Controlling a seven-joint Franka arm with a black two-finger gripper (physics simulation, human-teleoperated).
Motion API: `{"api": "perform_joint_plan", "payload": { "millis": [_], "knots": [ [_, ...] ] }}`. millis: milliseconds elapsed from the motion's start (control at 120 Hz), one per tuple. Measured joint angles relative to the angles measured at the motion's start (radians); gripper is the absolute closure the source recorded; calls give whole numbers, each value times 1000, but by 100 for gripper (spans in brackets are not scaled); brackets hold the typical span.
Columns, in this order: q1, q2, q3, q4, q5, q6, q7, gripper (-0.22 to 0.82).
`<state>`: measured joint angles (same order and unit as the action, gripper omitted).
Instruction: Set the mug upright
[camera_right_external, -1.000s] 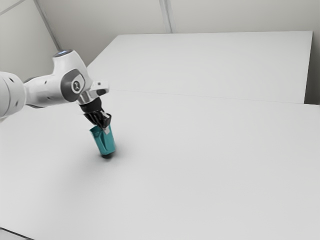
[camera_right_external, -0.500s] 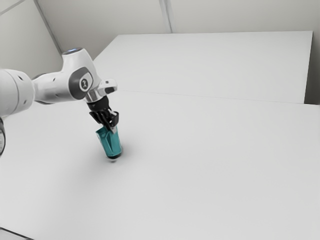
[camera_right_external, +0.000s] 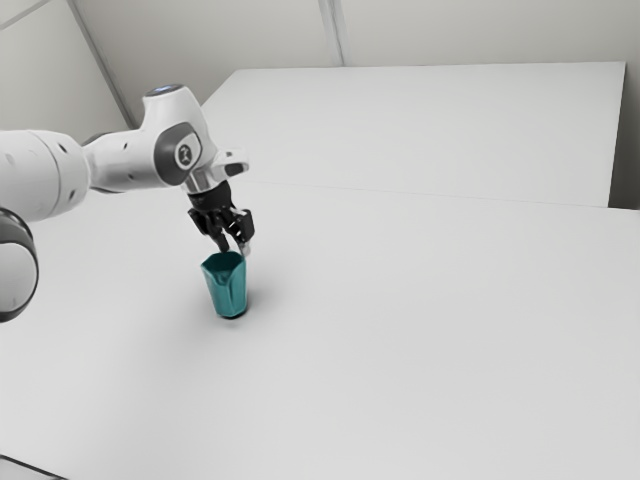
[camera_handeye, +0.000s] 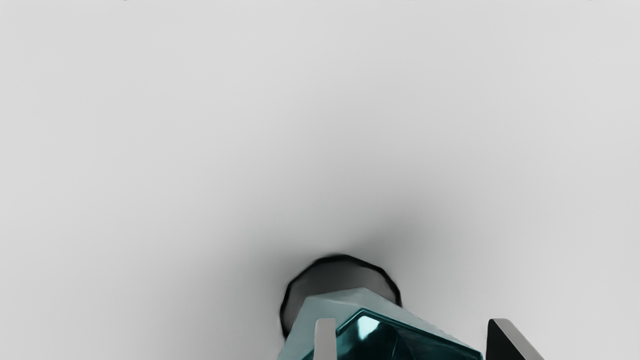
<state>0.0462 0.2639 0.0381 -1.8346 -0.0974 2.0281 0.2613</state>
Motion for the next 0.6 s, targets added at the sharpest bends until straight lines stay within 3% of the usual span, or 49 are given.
{"api": "perform_joint_plan", "payload": {
  "millis": [367,467,600],
  "knots": [
    [-5,44,-11,101,35,-48,-27,26],
    [-8,41,-6,117,39,-59,-32,18],
    [-40,83,13,244,41,-101,-35,10]
  ]
}}
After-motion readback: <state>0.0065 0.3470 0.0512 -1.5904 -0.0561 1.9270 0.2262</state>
